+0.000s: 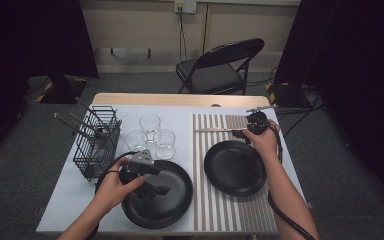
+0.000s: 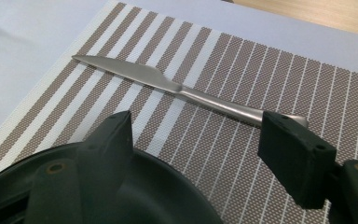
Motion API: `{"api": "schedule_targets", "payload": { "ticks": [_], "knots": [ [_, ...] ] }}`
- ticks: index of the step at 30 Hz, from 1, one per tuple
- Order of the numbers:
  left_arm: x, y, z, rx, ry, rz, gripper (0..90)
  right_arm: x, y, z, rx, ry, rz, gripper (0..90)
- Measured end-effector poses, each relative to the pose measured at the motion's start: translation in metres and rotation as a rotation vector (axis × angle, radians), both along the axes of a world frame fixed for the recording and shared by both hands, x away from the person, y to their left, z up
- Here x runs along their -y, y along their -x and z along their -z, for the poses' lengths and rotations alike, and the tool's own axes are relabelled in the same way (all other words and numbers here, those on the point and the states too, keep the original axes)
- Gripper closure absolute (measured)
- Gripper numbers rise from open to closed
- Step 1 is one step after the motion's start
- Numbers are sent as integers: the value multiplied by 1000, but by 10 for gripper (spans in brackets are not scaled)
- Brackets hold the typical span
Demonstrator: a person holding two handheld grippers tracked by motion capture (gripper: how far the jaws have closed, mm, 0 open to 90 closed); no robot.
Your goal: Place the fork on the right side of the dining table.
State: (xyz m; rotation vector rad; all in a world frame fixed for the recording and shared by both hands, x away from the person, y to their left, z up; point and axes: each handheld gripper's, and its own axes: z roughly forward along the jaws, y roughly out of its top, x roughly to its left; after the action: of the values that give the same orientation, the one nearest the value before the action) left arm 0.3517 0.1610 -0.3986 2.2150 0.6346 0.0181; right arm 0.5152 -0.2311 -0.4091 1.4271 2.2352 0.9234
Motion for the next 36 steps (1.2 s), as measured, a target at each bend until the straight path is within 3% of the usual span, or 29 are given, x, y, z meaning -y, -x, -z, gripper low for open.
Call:
{"api": "schedule_targets", "payload": {
  "ticks": [36],
  "knots": [
    [-7, 0, -8, 12, -11, -27, 185, -7, 49, -13, 12, -10, -69, 227]
  ]
}}
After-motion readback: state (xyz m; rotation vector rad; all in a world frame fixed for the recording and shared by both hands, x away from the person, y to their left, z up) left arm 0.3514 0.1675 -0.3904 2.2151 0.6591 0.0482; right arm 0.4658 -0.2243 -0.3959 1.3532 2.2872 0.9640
